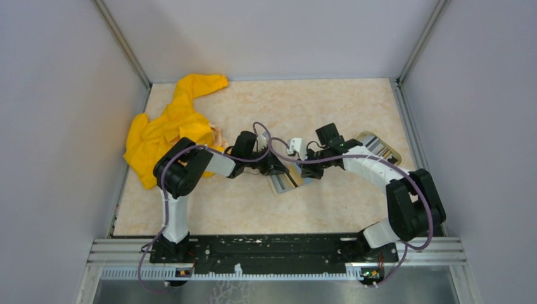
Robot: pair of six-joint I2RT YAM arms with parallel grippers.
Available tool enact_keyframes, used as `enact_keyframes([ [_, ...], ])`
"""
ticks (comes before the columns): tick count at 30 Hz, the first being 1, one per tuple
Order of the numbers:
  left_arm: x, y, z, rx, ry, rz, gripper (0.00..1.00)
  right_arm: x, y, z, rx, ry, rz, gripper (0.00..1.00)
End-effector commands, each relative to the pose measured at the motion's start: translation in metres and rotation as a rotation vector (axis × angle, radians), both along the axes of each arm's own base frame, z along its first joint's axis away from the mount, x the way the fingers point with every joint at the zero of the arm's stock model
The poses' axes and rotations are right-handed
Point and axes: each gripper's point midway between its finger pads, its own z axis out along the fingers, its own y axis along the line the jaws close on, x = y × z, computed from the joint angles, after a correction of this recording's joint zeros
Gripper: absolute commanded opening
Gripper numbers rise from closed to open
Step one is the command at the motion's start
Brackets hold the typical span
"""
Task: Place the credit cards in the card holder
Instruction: Insert the credit card into the card holder.
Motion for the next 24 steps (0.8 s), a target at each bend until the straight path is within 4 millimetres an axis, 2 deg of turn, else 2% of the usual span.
enact_keyframes([
  [1,-0.001,0.004,-0.015,0.022,0.015,0.0,0.12,-0.002,0.036,0.003,0.06,-0.057,0.037,0.02],
  [6,-0.003,0.005,-0.016,0.019,0.025,-0.009,0.21,0.013,0.063,0.01,0.08,-0.146,-0.041,0.01],
  [10,-0.004,0.005,-0.016,0.015,0.028,-0.015,0.23,0.013,0.078,0.009,0.061,-0.191,-0.057,0.01],
  [17,-0.003,0.005,-0.017,0.012,0.032,-0.018,0.24,0.005,0.089,-0.007,0.01,-0.189,-0.061,0.01],
  [24,-0.004,0.005,-0.021,0.011,0.041,-0.018,0.24,0.02,0.083,-0.019,-0.065,-0.245,-0.148,0.01],
])
